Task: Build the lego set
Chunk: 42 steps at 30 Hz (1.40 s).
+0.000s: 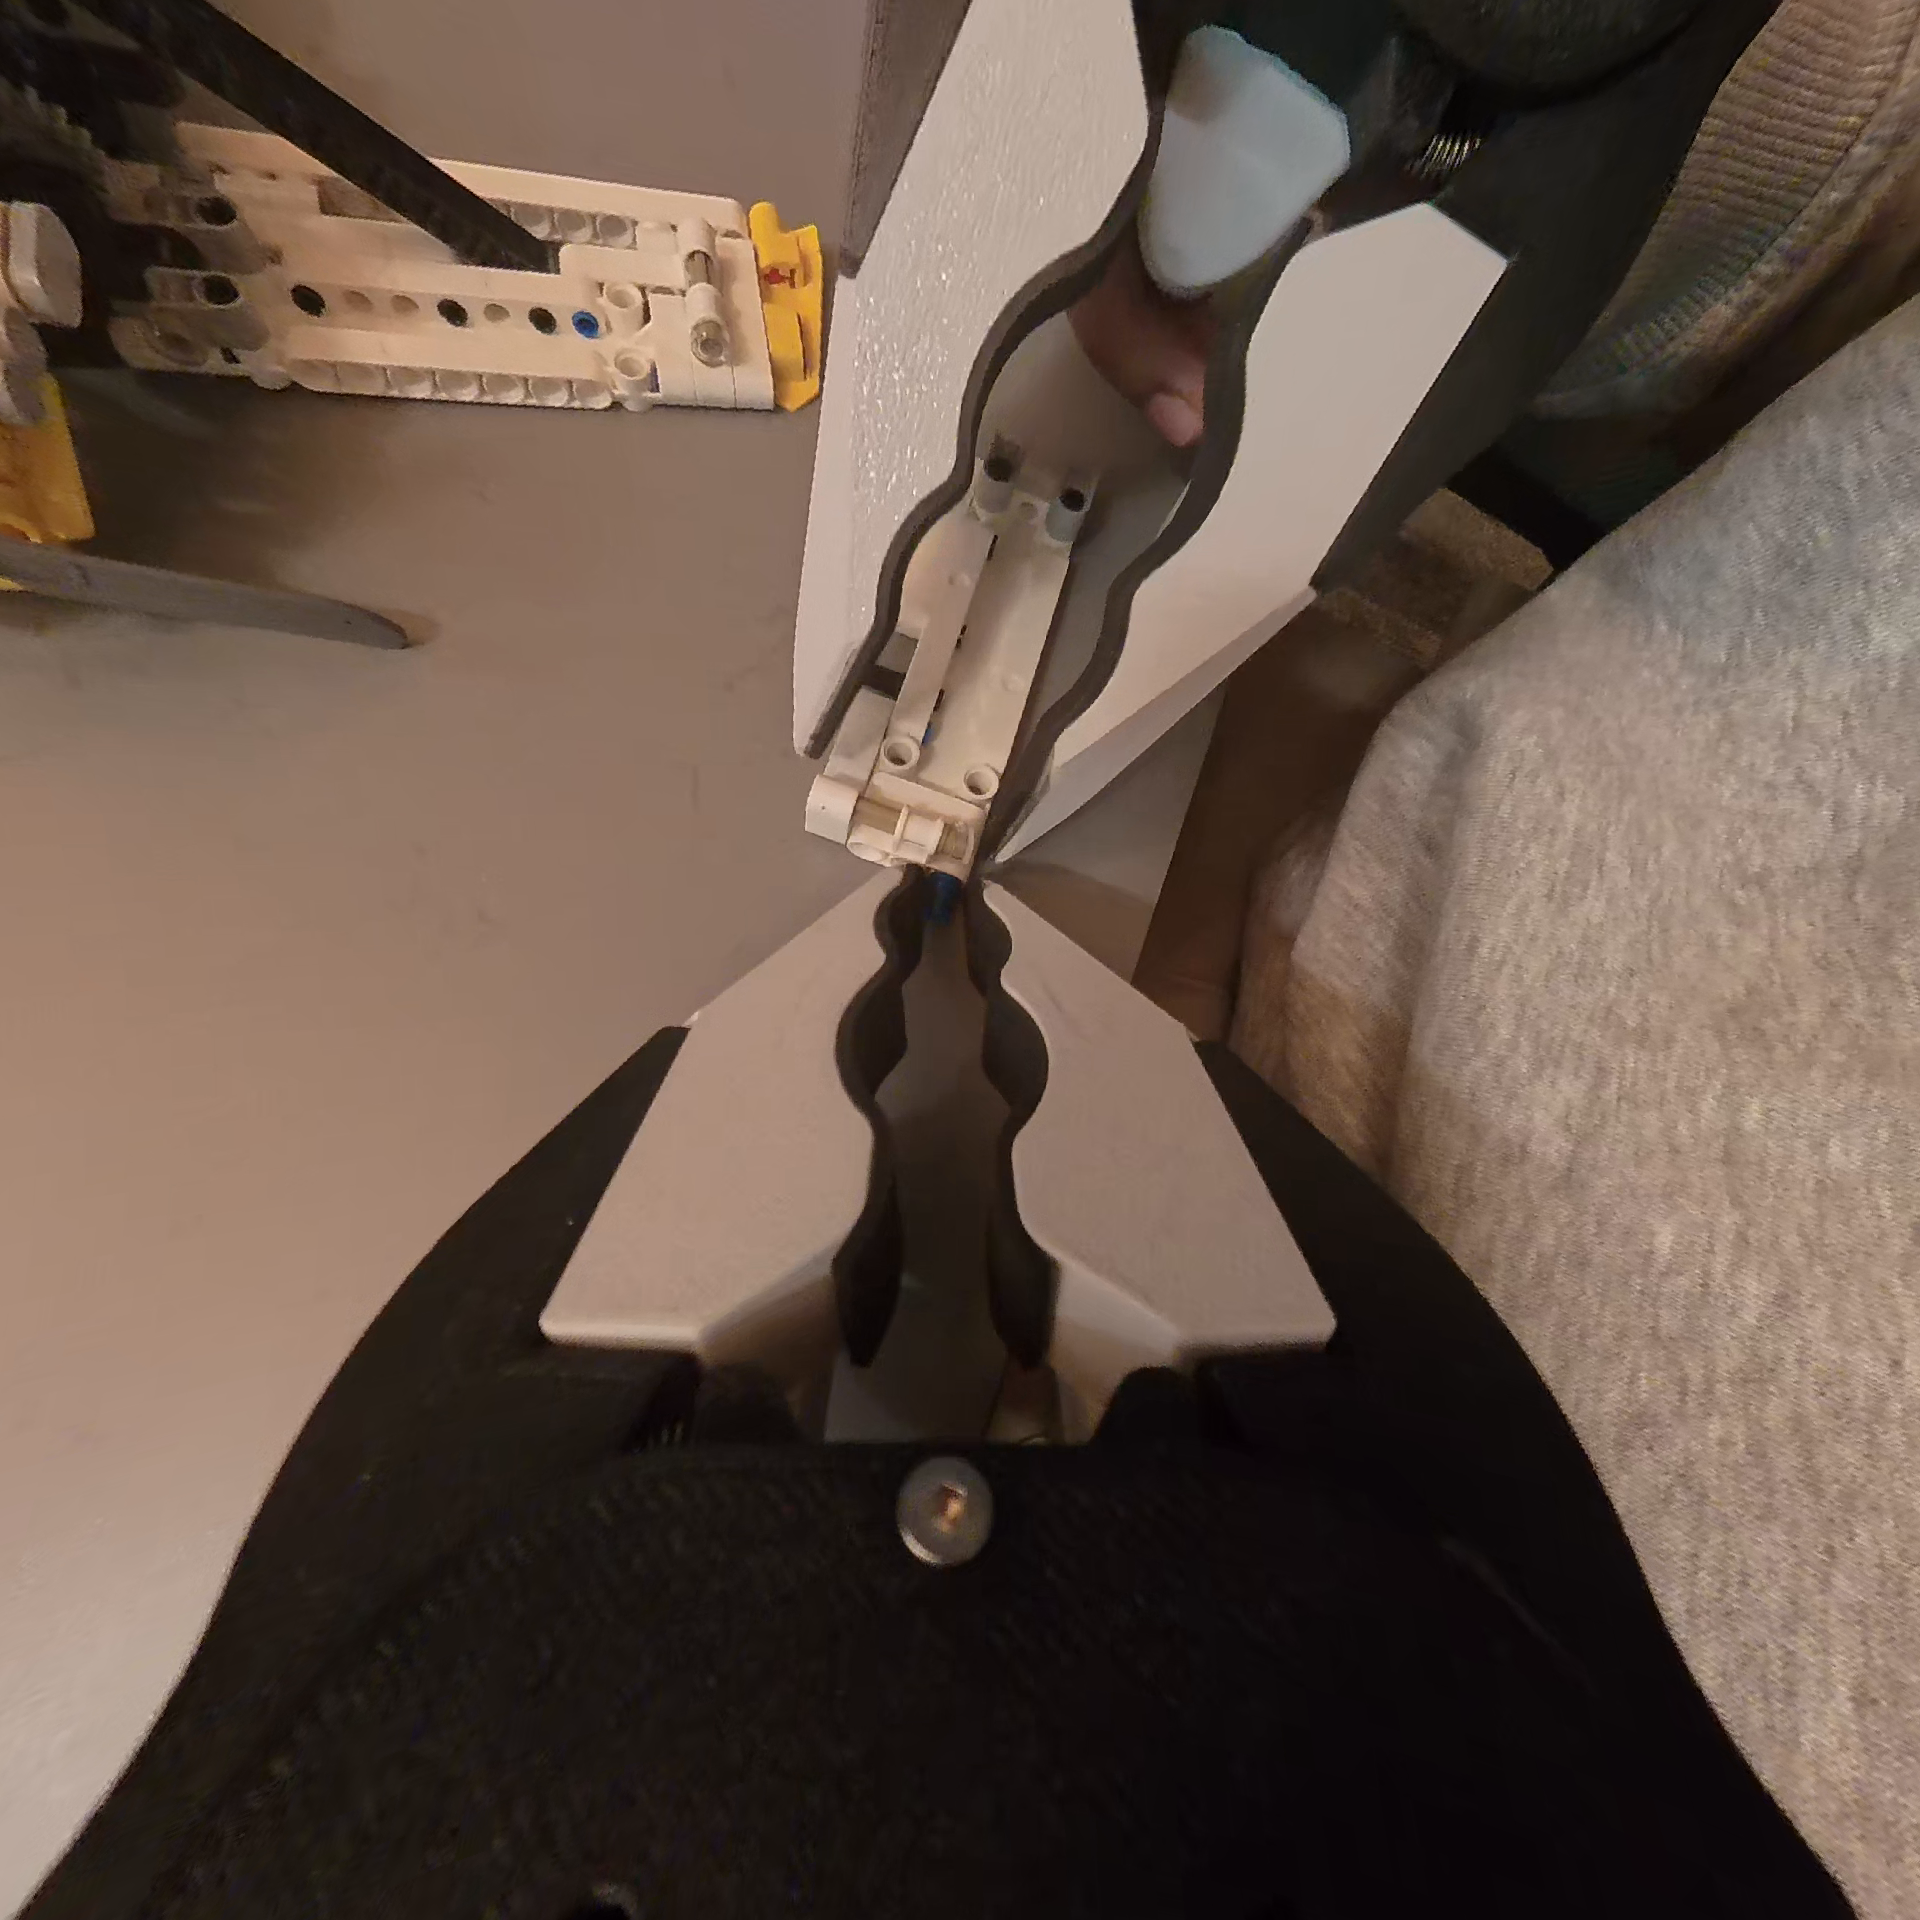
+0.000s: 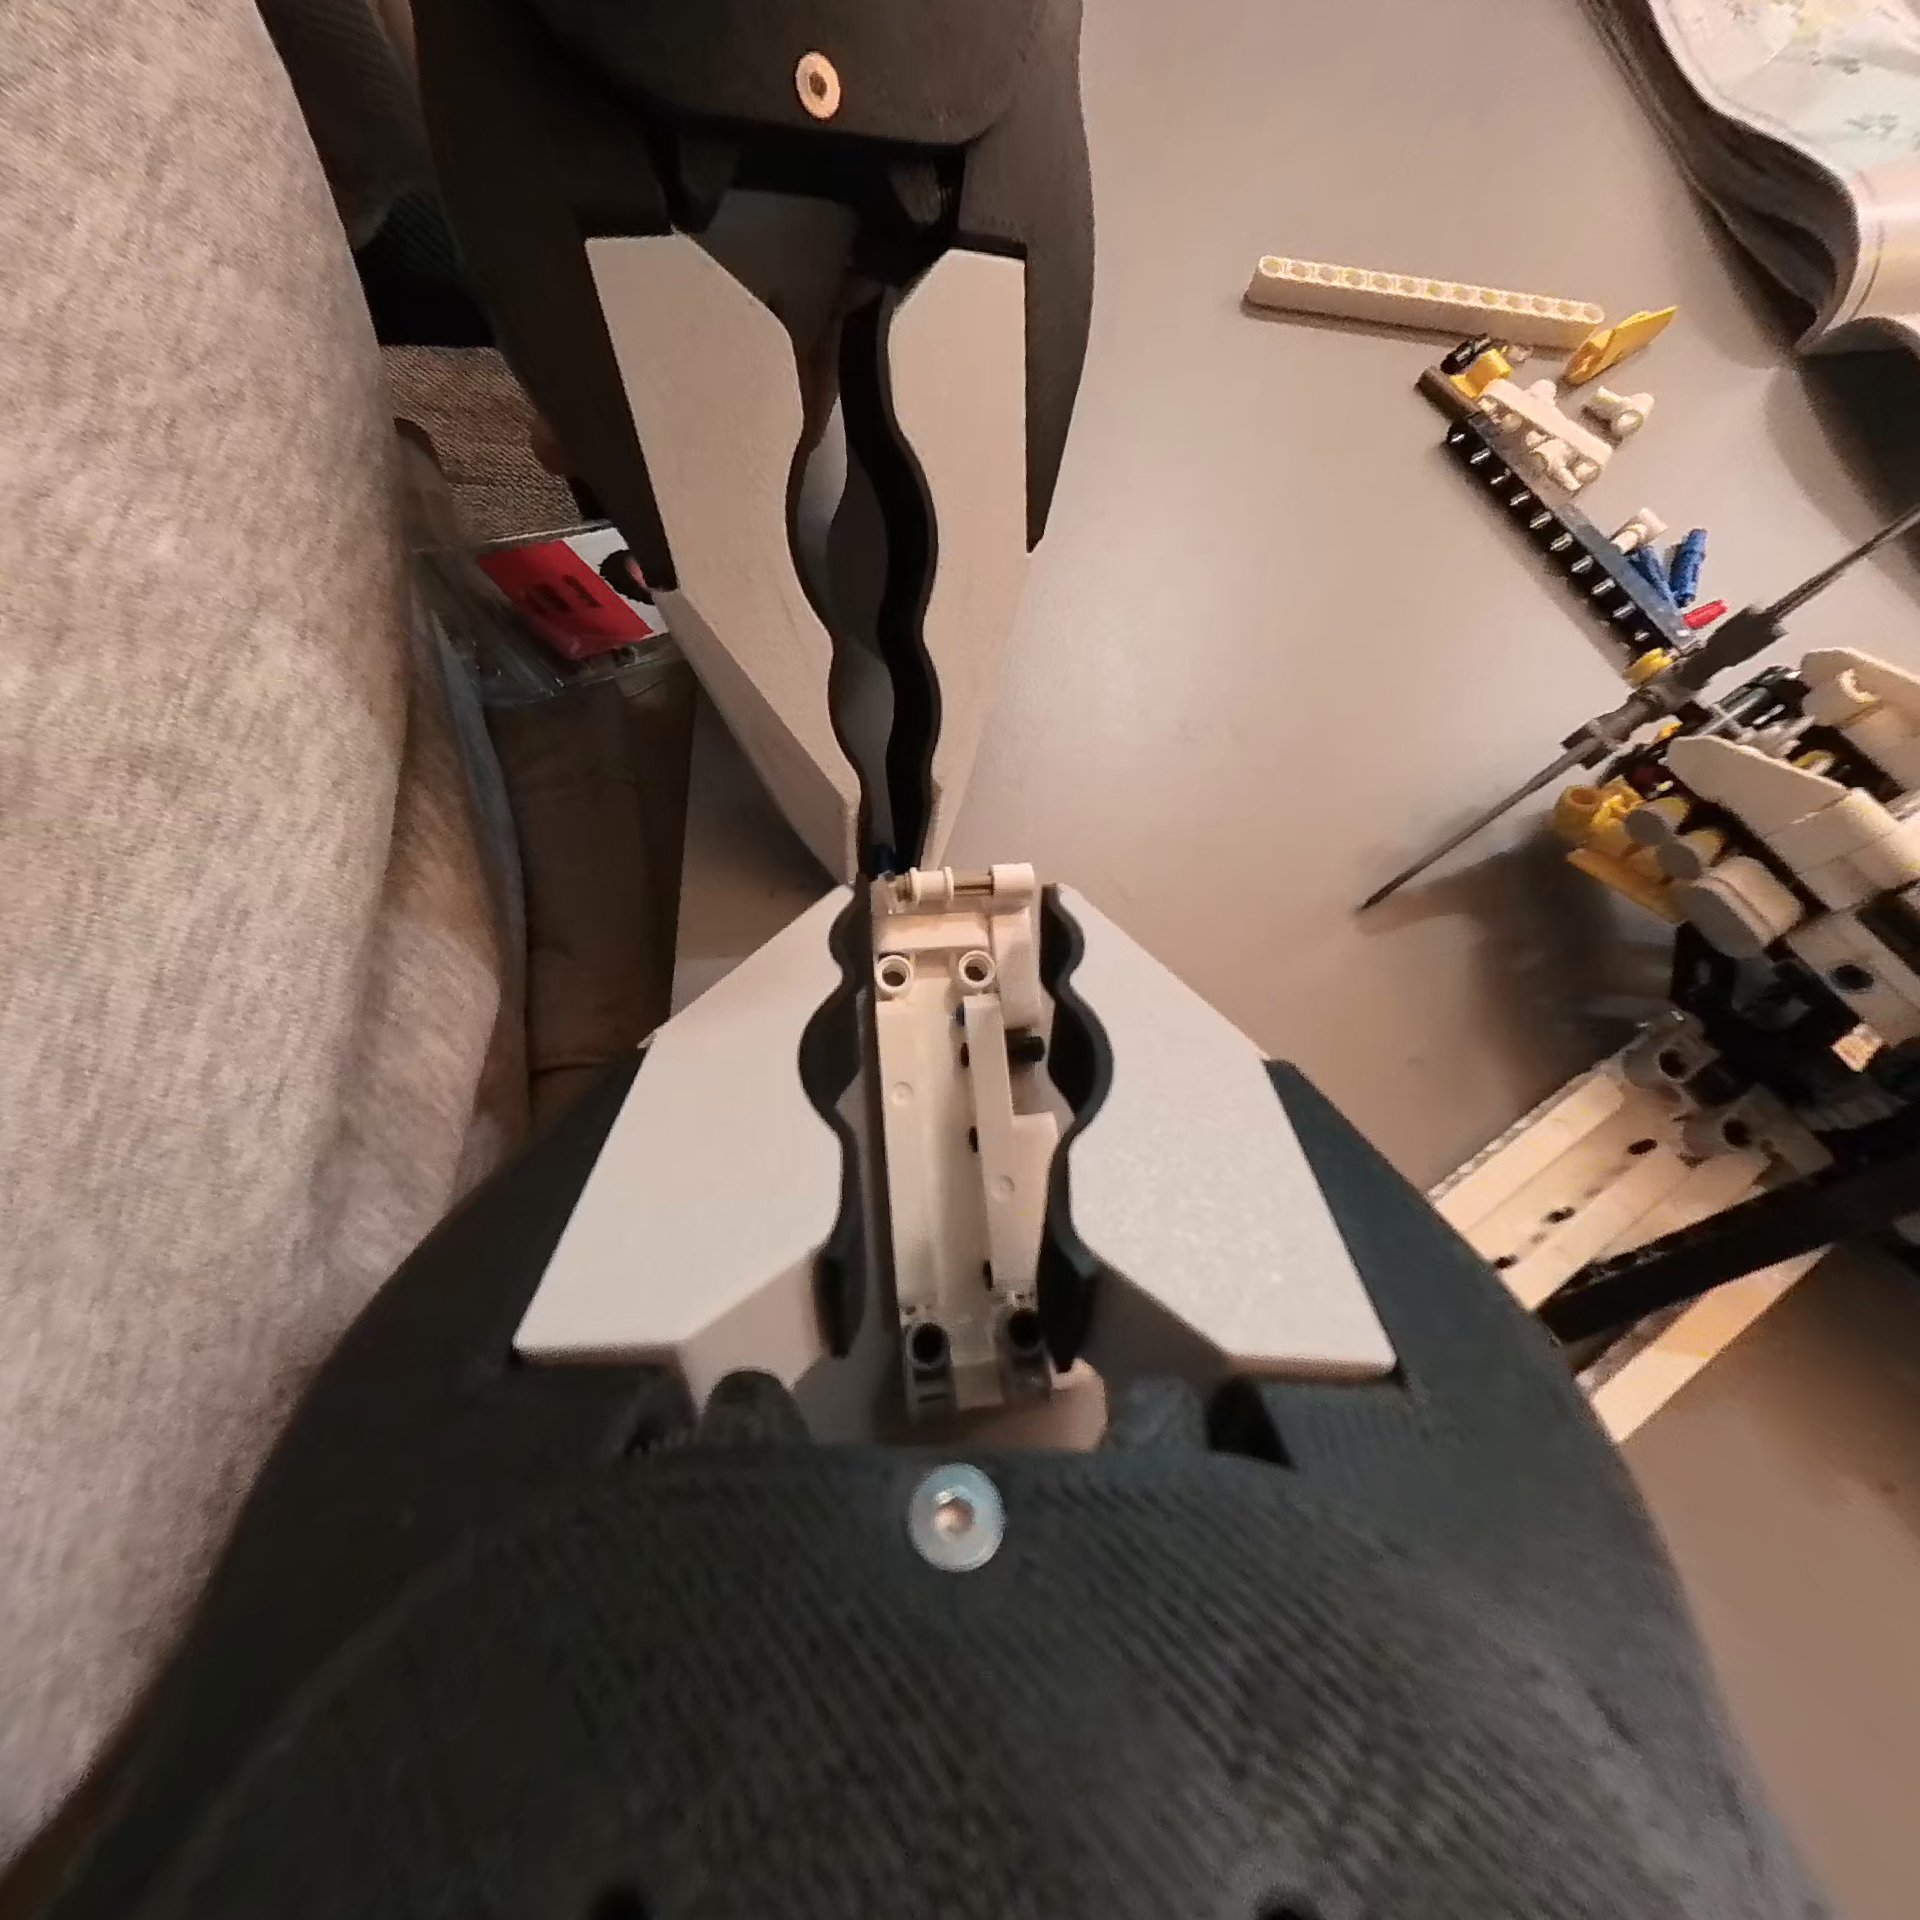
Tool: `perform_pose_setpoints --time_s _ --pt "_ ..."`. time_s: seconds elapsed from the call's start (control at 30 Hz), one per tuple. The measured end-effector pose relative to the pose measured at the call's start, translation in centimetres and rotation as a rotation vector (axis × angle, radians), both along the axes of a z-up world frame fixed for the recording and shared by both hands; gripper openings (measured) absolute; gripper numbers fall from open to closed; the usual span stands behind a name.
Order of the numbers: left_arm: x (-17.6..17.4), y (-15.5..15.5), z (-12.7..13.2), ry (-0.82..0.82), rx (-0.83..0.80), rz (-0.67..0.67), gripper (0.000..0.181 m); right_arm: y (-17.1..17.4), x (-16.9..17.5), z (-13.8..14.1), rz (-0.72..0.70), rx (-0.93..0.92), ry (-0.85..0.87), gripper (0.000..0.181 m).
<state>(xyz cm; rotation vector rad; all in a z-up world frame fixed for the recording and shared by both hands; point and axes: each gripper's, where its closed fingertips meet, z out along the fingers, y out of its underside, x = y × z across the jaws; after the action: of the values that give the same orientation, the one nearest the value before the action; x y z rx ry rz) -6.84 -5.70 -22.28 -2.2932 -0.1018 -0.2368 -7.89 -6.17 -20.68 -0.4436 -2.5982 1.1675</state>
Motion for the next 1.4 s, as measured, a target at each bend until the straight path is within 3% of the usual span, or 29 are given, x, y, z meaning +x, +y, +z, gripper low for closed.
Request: perform_pose_setpoints --time_s 0.47,1.4 --pt "0.1 0.0 0.0 0.013 0.006 -0.01 0.005 0.2 -0.9 0.0 0.061 0.008 -0.005 0.032" --pt "0.3 0.0 0.0 0.004 -0.006 -0.044 0.003 -0.6 0.8 -0.1 0.157 0.018 -0.058 0.028"
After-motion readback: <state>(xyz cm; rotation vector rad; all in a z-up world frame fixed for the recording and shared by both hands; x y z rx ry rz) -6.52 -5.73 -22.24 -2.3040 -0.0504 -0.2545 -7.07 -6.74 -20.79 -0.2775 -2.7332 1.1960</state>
